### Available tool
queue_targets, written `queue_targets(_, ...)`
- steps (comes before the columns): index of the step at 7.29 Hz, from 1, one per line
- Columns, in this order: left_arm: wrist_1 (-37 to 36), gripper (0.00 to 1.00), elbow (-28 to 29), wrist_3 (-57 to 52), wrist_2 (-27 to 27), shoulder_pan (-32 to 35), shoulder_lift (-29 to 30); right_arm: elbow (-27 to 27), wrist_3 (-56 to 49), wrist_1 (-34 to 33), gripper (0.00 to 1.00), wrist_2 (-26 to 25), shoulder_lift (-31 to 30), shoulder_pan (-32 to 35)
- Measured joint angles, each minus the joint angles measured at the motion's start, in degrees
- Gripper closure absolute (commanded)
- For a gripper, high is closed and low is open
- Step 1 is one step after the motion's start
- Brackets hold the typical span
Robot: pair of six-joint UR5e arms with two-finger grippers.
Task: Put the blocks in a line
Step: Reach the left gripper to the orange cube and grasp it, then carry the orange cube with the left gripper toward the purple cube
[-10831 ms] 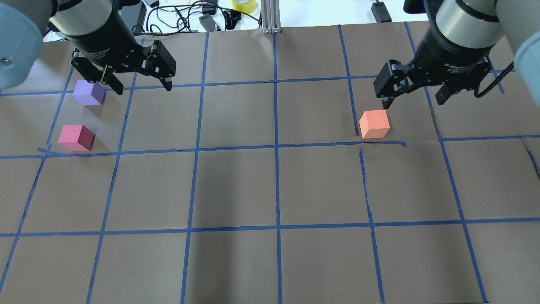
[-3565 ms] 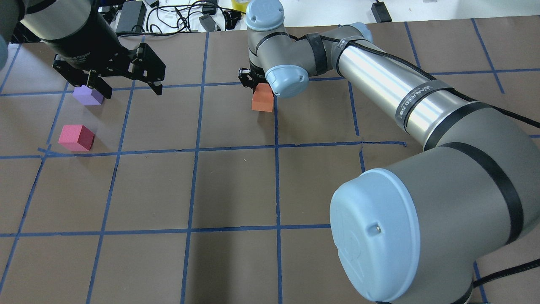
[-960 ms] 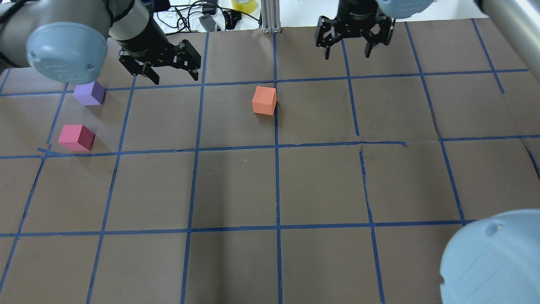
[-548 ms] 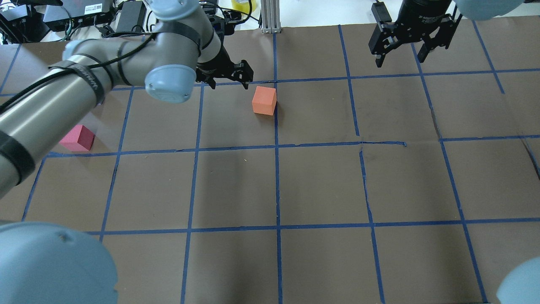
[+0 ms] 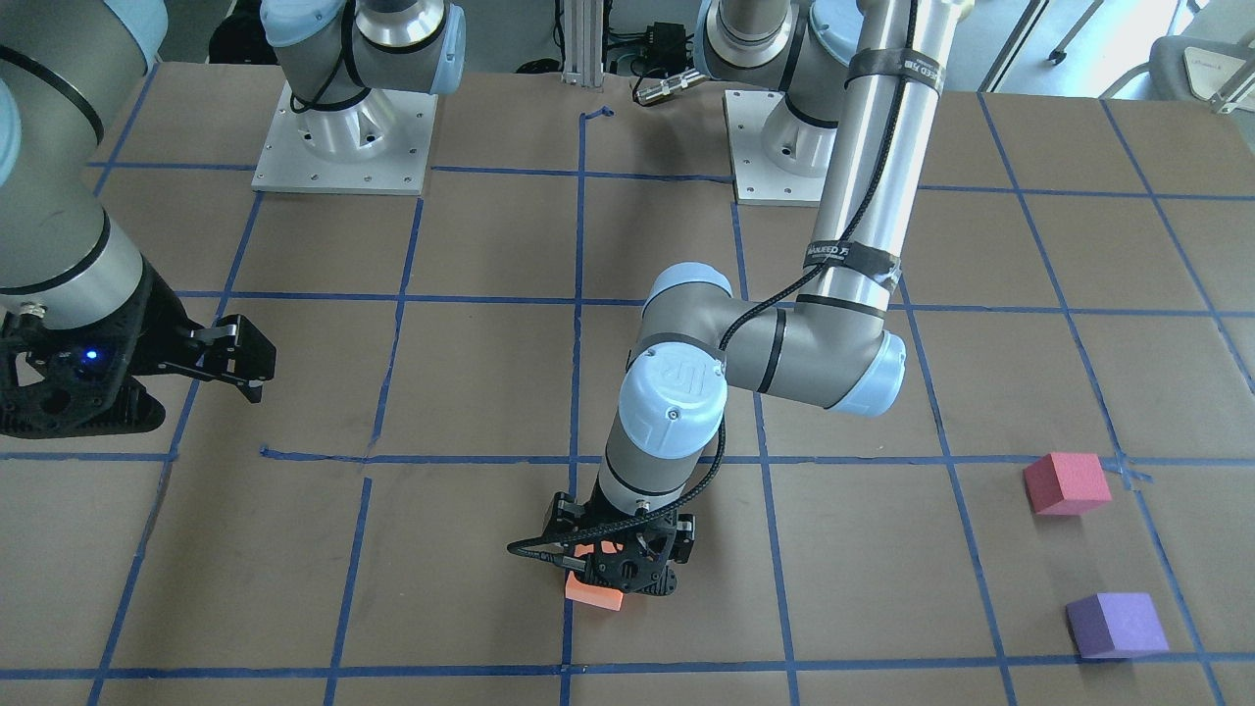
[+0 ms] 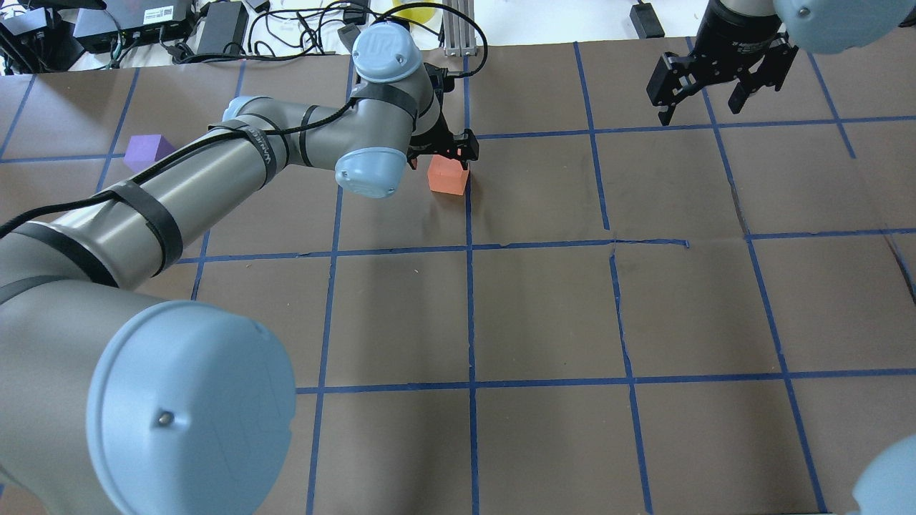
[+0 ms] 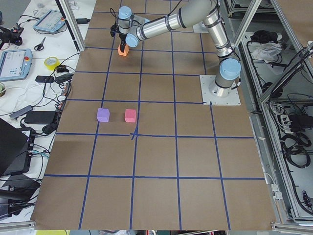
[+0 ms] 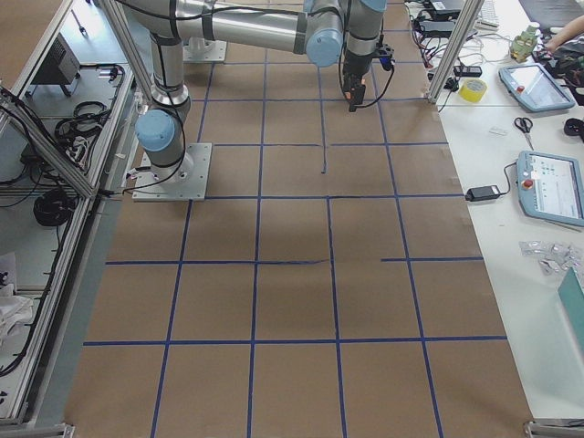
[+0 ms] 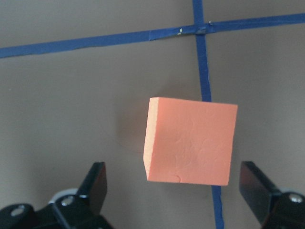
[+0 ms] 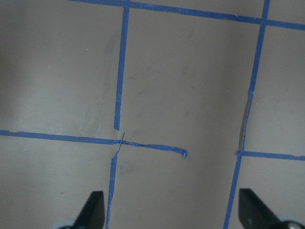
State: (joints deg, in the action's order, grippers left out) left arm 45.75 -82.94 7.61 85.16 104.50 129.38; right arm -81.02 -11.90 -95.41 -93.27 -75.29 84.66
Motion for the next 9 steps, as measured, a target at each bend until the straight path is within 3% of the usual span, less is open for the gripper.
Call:
queue_targets(1, -2.0, 0.67, 0.2, -0.3, 0.0, 0.1, 1.3, 0.0, 0.0, -0.3, 0.0, -0.1, 0.0, 0.0)
queue_targets(2, -3.1, 0.86, 0.2, -0.3, 0.1, 0.1, 2.0, 0.0, 0.0, -0.4, 0.0, 0.0, 0.0, 0.0)
queue_targets(5, -1.4, 0.91, 0.5, 0.7, 1.6, -0.6, -0.2, 0.2, -0.1, -0.4, 0.0, 0.0, 0.0, 0.0)
queue_targets(9, 10.6, 0.96, 0.6, -3.4, -2.0, -18.6, -7.6, 0.2, -0.1, -0.4, 0.0, 0.4, -0.1, 0.0)
